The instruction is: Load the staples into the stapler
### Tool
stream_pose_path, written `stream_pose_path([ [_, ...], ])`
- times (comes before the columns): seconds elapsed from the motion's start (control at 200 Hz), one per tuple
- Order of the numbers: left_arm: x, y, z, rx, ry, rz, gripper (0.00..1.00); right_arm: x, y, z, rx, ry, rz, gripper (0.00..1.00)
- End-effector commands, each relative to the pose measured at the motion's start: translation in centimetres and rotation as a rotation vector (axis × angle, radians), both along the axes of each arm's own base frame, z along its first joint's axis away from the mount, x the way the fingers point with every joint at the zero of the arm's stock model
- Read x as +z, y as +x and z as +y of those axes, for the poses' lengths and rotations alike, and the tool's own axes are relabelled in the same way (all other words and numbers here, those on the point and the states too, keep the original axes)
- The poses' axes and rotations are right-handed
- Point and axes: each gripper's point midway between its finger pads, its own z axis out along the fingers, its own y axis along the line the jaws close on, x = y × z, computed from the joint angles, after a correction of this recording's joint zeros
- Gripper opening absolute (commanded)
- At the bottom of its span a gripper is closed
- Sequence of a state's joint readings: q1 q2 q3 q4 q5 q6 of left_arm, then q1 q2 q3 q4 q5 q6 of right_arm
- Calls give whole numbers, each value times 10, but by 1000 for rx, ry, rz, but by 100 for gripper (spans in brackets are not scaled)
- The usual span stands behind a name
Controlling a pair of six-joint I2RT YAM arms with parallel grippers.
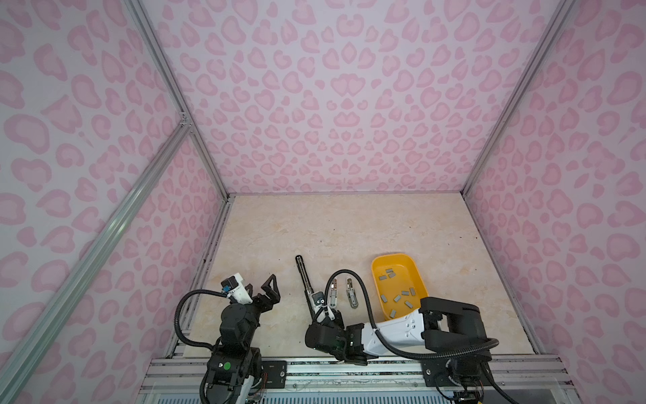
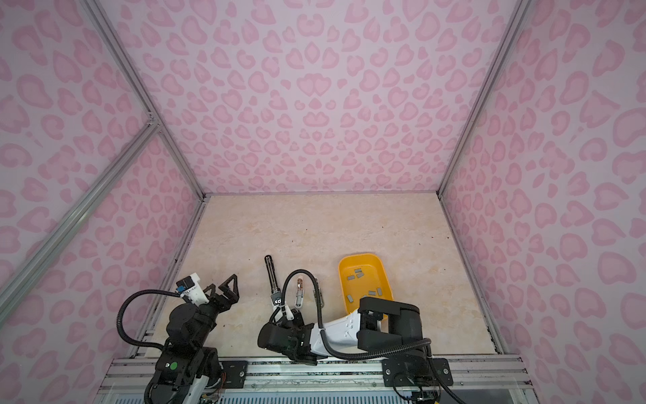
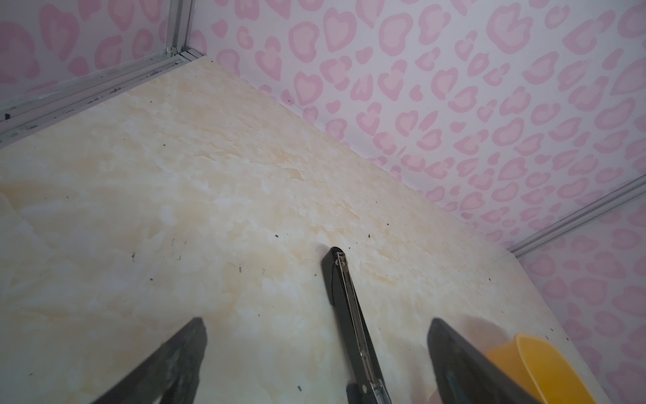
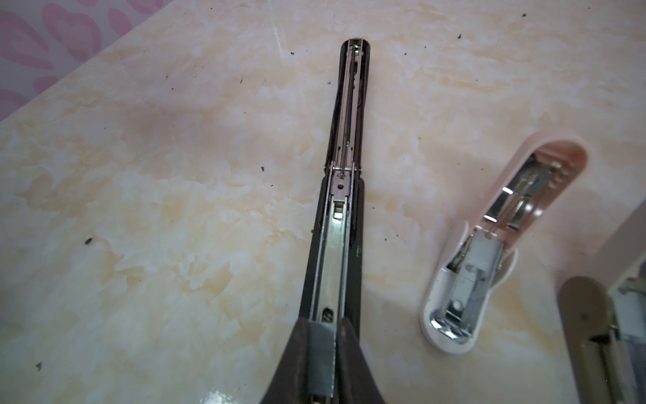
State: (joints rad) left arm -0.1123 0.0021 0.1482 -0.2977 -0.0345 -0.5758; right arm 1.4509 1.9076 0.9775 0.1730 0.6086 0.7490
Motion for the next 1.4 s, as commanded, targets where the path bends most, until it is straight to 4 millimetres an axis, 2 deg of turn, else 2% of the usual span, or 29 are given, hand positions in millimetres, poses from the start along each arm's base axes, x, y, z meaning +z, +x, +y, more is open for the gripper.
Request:
stream_pose_path([
  [0.0,22,-3,2,9,-8,-95,100,-10,-3,-7,6,-44,14,18],
  [0.225,22,-3,2,10,-8,-95,100,-7,-4,-7,7,-36,11,19],
  [0.44,22,-3,2,10,-8,-94,100,1,-3,-11,2,-20,-4,28],
  [0.53,22,-3,2,10,-8,-94,100,4,-3,-14,-2,-14,-11,29],
  [0.71,22,-3,2,10,-9,-93,100,15,-4,-20,-1,12,-33,30],
  [0.805,21,-3,2,9,-9,-92,100,29,-4,-27,-8,28,-53,30],
  [0.93,20,-3,3,14,-9,-89,100,55,0,-48,-34,44,-92,35],
  [1.03,20,-3,5,26,-9,-86,100,79,6,-70,-73,42,-117,50],
  [1.085,20,-3,5,29,-9,-84,100,89,11,-84,-100,17,-115,55],
  [1.18,19,-3,7,37,-9,-82,100,107,24,-114,-215,-5,-135,57],
  [1.255,19,-3,7,39,-9,-81,99,122,36,-136,-303,-14,-149,65],
  [1.395,18,-3,8,45,-8,-79,98,139,44,-154,-305,-30,-163,74],
])
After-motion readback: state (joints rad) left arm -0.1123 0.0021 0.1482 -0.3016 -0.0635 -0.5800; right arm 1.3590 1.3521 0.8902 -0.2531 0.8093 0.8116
